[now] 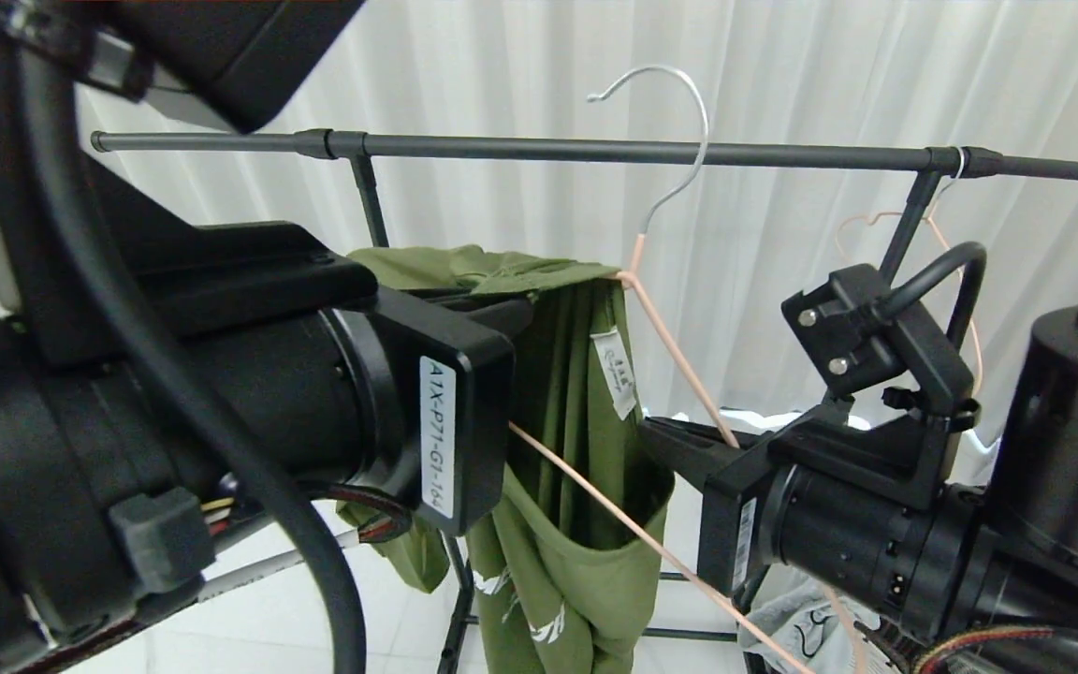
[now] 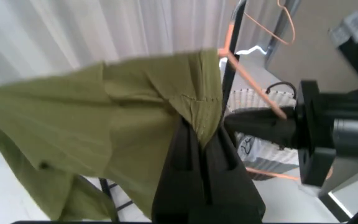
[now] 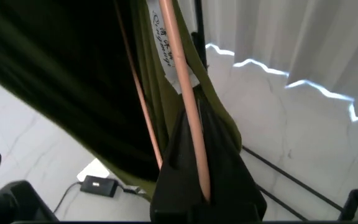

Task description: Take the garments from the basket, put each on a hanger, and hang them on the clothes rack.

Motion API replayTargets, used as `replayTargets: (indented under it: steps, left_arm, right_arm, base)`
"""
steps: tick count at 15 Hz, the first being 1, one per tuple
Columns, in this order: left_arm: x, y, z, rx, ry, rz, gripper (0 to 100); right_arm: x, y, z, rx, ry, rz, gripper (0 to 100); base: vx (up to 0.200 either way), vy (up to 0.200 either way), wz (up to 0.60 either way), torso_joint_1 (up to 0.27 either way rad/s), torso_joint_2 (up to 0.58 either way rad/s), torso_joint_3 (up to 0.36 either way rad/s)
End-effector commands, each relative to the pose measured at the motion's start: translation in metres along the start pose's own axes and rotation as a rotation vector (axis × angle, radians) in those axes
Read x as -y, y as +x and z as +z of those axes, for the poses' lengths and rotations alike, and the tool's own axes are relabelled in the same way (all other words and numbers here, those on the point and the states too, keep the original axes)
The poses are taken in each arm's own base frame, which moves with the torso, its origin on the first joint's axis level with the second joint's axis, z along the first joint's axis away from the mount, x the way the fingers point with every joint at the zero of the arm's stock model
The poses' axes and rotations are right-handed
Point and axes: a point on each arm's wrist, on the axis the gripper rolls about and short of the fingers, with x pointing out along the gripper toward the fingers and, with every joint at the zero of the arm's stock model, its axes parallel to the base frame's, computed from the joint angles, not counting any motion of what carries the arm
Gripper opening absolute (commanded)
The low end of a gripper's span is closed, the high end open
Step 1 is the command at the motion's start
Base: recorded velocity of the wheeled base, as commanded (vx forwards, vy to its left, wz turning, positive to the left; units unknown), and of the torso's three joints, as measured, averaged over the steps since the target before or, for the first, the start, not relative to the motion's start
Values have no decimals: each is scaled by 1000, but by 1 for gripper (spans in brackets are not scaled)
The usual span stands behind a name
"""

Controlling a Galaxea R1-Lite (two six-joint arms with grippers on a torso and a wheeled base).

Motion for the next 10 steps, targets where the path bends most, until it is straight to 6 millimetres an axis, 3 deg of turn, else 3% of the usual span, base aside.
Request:
replayTargets:
  steps: [1,9,10]
  left_arm:
    - [0,-3,1,8,-2,-7,0]
    - [6,-2,-9,-23,63,-28,0]
    - [8,-2,-9,-24,64,-33,100]
  right_arm:
    - [1,-4,13,45,12,0,0]
    - [8,-20,30,113,-42,-9,0]
    - [8,-21,31,119,-42,-8,0]
  base:
    - [0,0,0,0,0,0]
    - [0,0,0,0,0,0]
    - [0,0,0,0,0,0]
